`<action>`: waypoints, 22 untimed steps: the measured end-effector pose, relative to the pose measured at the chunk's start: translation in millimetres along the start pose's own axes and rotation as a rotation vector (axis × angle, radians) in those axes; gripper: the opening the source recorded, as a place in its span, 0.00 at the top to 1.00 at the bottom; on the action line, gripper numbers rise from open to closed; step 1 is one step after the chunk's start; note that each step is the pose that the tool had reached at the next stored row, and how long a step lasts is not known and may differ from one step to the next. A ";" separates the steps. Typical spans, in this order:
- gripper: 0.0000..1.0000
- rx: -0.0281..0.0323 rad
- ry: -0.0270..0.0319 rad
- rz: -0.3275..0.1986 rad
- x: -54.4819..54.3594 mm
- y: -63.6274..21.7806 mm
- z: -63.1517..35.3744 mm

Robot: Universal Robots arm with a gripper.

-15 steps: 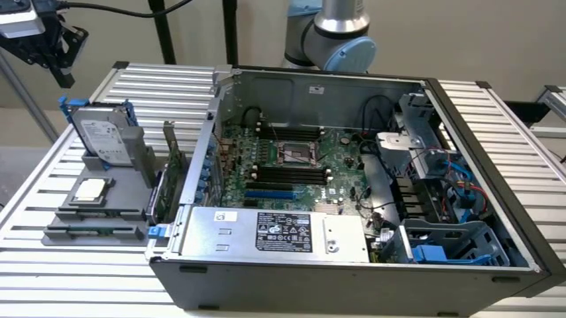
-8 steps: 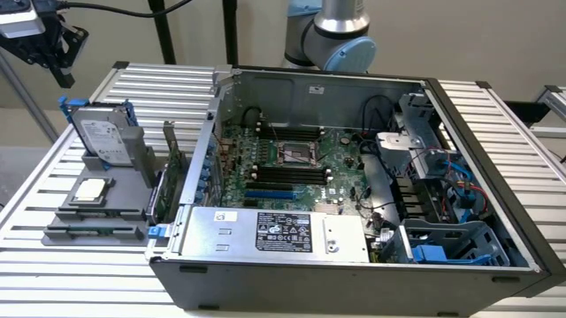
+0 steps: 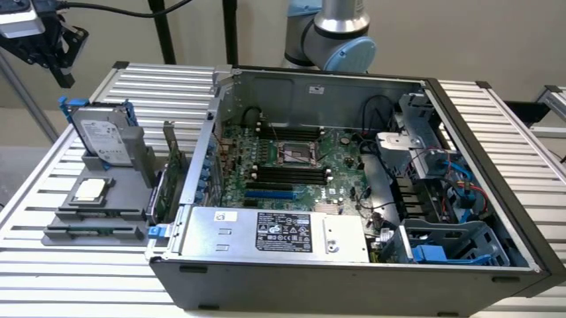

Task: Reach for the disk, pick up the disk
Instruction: 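Pick up the disk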

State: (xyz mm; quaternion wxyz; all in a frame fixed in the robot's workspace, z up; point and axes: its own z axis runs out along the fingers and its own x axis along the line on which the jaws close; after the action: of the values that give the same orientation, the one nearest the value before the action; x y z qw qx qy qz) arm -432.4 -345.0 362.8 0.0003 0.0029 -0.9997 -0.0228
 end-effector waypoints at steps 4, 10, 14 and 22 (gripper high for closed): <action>0.89 -0.0001 -0.0033 0.072 -0.1 -0.1 0.1; 0.89 -0.0001 -0.0083 0.182 0.0 0.0 0.1; 0.89 -0.0001 -0.0116 0.254 0.0 0.0 0.2; 0.89 -0.0002 -0.0182 0.400 0.0 0.0 0.3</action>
State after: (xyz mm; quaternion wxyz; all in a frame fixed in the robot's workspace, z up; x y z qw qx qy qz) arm -432.3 -345.1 362.5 -0.0043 -0.1960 -0.9803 -0.0224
